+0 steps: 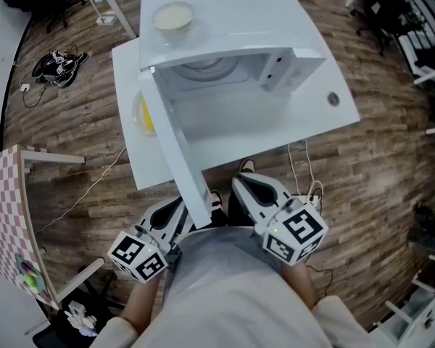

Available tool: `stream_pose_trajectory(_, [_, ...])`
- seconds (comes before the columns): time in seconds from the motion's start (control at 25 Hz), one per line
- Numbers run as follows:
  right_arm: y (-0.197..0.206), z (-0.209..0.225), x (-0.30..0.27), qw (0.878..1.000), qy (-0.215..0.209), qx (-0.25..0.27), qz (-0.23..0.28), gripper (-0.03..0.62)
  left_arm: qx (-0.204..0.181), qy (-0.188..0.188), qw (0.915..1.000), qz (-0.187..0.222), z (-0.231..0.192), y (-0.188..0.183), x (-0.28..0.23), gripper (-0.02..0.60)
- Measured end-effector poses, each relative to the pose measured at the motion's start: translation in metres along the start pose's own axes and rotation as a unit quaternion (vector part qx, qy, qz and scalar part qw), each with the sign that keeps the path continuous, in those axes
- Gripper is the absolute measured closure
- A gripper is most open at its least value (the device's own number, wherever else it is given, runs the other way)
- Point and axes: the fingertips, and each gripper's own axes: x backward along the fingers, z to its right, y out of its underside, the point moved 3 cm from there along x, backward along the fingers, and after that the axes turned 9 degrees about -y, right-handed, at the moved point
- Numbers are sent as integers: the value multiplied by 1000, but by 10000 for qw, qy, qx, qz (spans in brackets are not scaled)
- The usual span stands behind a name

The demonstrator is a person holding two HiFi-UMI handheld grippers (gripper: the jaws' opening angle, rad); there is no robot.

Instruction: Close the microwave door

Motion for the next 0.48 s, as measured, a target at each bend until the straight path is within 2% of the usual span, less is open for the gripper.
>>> stream_pose_trajectory(0.48, [-5,17,12,9998,105,-151,65,569,-65,276,9993,-250,19,-3,-25,565])
